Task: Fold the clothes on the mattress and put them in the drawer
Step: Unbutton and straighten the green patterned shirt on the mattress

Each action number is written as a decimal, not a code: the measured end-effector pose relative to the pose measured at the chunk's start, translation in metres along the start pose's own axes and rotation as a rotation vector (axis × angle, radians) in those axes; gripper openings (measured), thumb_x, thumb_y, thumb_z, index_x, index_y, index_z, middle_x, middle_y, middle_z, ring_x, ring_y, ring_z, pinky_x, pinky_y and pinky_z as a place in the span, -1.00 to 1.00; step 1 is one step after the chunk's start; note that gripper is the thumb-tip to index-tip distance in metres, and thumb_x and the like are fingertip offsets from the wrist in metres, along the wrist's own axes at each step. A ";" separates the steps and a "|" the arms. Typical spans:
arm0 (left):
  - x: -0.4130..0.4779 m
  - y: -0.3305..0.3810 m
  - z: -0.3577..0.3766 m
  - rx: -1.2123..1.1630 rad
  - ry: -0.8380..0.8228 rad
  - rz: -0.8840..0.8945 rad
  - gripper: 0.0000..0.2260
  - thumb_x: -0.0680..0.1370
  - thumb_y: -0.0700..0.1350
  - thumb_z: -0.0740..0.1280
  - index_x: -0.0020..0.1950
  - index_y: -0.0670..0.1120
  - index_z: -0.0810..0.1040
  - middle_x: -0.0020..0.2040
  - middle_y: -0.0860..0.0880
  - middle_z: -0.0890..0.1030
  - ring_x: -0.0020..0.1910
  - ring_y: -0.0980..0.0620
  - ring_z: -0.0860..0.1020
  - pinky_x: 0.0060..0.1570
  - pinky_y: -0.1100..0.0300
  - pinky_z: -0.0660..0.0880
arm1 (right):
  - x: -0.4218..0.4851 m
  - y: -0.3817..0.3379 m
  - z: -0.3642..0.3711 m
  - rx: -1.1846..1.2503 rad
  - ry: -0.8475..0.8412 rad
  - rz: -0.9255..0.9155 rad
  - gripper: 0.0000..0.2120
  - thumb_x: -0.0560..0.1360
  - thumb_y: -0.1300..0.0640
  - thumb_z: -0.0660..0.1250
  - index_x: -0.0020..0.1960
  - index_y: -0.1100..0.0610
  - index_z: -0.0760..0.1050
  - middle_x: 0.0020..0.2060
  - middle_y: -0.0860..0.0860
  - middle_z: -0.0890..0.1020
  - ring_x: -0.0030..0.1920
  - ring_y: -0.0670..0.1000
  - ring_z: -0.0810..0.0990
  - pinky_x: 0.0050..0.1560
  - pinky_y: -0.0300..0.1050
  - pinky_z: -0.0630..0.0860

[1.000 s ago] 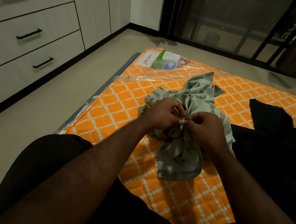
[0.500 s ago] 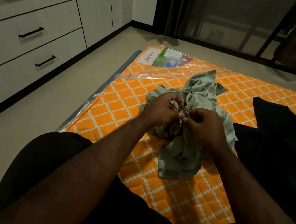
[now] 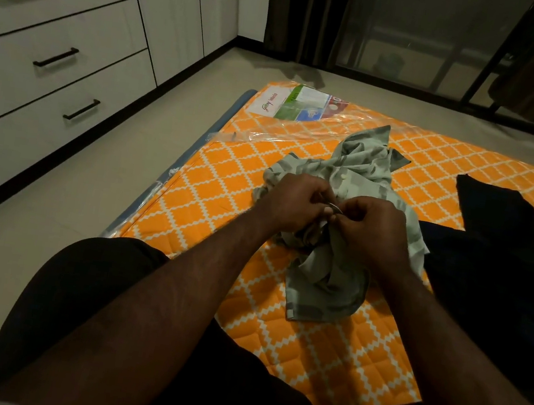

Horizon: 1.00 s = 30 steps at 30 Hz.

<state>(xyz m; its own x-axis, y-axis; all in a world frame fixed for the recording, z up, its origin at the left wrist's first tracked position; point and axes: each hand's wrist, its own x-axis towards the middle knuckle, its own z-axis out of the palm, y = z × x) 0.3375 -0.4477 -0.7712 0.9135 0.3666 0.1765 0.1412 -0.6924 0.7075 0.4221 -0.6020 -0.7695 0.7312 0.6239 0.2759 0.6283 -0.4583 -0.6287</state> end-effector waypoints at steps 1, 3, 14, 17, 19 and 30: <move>0.001 0.000 0.001 -0.004 0.017 -0.004 -0.91 0.50 -0.13 0.50 0.00 -0.02 0.71 -0.07 0.05 0.71 -0.09 0.14 0.63 -0.08 0.21 0.56 | 0.000 -0.001 0.000 0.019 0.011 0.008 -0.91 0.47 0.07 0.56 -0.09 0.08 0.73 -0.24 -0.06 0.71 -0.23 -0.13 0.65 -0.22 -0.27 0.50; 0.001 0.000 0.004 -0.008 0.049 -0.014 -0.92 0.50 -0.10 0.51 -0.02 -0.01 0.71 -0.09 0.06 0.71 -0.10 0.15 0.62 -0.10 0.24 0.53 | 0.000 -0.002 -0.001 0.053 0.045 0.002 -0.90 0.47 0.07 0.56 -0.06 0.09 0.74 -0.21 -0.06 0.73 -0.22 -0.16 0.65 -0.16 -0.22 0.57; -0.005 0.005 0.009 0.045 0.185 0.022 -0.95 0.53 -0.09 0.43 -0.12 0.00 0.59 -0.19 0.04 0.64 -0.16 0.06 0.58 -0.22 0.16 0.48 | 0.005 0.004 0.001 0.286 -0.003 0.096 -0.95 0.47 0.12 0.56 -0.08 0.08 0.74 -0.25 -0.10 0.72 -0.22 -0.19 0.70 -0.15 -0.17 0.64; -0.009 0.004 0.010 0.175 0.196 0.151 -0.94 0.54 -0.07 0.33 -0.11 -0.02 0.52 -0.25 0.02 0.56 -0.26 0.00 0.52 -0.33 0.13 0.37 | 0.004 0.004 0.000 0.492 -0.037 0.193 -0.93 0.49 0.20 0.54 -0.03 0.14 0.73 -0.18 0.02 0.75 -0.13 0.00 0.75 -0.05 0.03 0.70; -0.011 0.005 0.010 0.233 0.208 0.208 -0.85 0.54 0.01 0.23 -0.09 -0.03 0.51 -0.26 0.01 0.51 -0.28 -0.02 0.48 -0.37 0.12 0.32 | 0.002 0.000 -0.001 0.611 -0.038 0.236 -0.94 0.52 0.25 0.48 -0.01 0.18 0.71 -0.13 0.09 0.75 -0.08 0.07 0.75 0.00 0.07 0.69; -0.006 0.000 0.013 0.195 0.242 0.341 -0.87 0.59 -0.13 0.32 0.10 -0.09 0.60 -0.07 -0.05 0.53 -0.17 -0.03 0.51 -0.30 0.04 0.47 | 0.002 -0.007 -0.003 0.915 -0.131 0.477 -0.87 0.62 0.22 0.36 0.07 0.25 0.66 -0.13 0.24 0.71 -0.24 0.04 0.70 -0.27 -0.16 0.60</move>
<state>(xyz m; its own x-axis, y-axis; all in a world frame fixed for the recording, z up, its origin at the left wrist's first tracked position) 0.3364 -0.4576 -0.7812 0.8078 0.2161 0.5484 -0.0619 -0.8941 0.4436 0.4201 -0.5994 -0.7629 0.7818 0.5929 -0.1932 -0.2005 -0.0544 -0.9782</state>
